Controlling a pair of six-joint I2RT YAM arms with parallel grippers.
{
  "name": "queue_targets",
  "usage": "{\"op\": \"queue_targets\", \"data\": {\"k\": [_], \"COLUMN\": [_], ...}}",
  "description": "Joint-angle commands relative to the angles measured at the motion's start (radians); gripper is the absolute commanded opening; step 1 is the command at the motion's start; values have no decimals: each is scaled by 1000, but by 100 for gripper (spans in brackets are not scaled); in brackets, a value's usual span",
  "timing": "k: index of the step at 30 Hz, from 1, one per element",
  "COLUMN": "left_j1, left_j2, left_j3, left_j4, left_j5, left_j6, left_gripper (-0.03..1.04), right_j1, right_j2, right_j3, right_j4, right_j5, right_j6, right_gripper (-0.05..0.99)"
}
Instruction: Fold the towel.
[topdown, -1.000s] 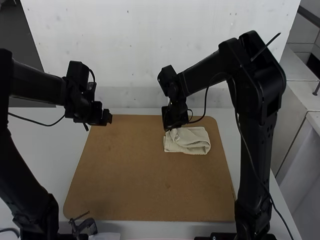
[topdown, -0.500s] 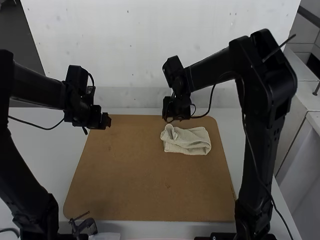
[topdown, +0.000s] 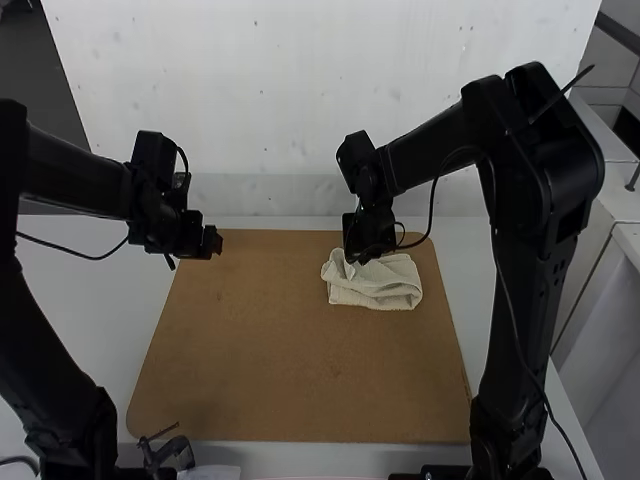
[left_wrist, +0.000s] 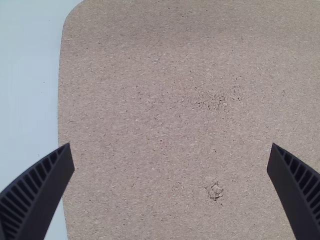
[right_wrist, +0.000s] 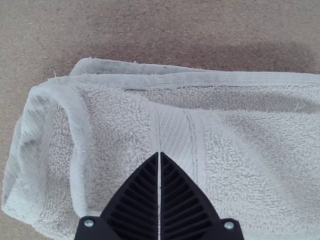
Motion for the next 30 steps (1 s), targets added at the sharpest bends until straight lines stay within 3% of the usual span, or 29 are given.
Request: {"op": "queue_targets", "data": {"k": [1, 12, 30], "left_j1": [-3, 10, 3], "left_j2": [-36, -46, -40], "left_j3": [-11, -20, -25], "left_j4": [8, 8, 30], "left_j5": [8, 8, 8], "left_j6": [8, 11, 13], "left_gripper": [101, 101, 101], "right_j1": [41, 139, 167], "right_j2": [20, 111, 92], "right_j3": [12, 72, 79], "right_j4": [17, 35, 61], "right_j5": [16, 22, 21], "right_j6": [-1, 47, 51], "right_gripper": [2, 2, 2]}}
